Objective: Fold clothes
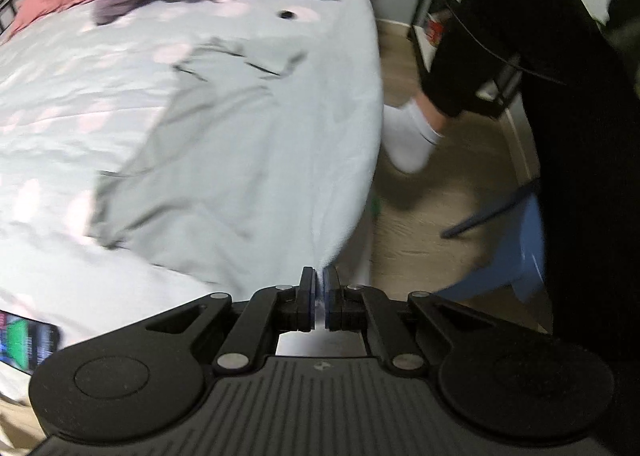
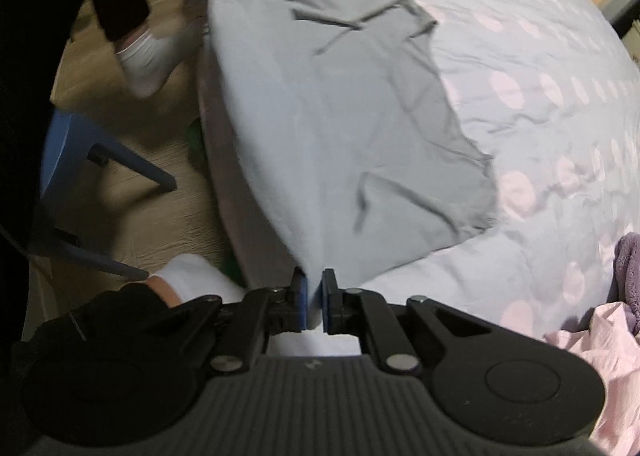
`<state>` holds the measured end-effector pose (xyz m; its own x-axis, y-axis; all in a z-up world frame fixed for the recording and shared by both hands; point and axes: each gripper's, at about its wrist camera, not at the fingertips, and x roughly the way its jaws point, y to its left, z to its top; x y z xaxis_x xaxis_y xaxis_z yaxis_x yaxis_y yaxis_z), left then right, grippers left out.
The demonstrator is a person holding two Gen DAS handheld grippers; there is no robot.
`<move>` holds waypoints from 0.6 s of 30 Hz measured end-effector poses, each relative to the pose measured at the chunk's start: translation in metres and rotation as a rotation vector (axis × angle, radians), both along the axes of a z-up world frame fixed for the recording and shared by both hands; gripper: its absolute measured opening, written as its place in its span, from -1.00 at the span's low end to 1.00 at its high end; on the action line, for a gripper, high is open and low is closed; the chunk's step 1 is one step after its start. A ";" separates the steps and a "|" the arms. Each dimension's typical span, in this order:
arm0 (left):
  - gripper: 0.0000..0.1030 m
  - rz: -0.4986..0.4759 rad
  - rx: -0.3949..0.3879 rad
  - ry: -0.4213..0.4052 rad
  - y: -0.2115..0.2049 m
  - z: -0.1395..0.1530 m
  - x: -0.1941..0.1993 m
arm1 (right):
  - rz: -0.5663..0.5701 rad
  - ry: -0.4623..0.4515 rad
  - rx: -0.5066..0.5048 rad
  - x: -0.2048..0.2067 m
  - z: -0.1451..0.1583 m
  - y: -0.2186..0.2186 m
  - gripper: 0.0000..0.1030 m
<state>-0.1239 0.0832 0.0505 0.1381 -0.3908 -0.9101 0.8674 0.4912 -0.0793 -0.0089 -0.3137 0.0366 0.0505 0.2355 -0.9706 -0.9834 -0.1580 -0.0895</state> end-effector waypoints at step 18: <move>-0.97 0.129 0.043 0.076 0.047 -0.024 0.187 | -0.091 0.062 -0.061 0.179 -0.028 0.075 -0.84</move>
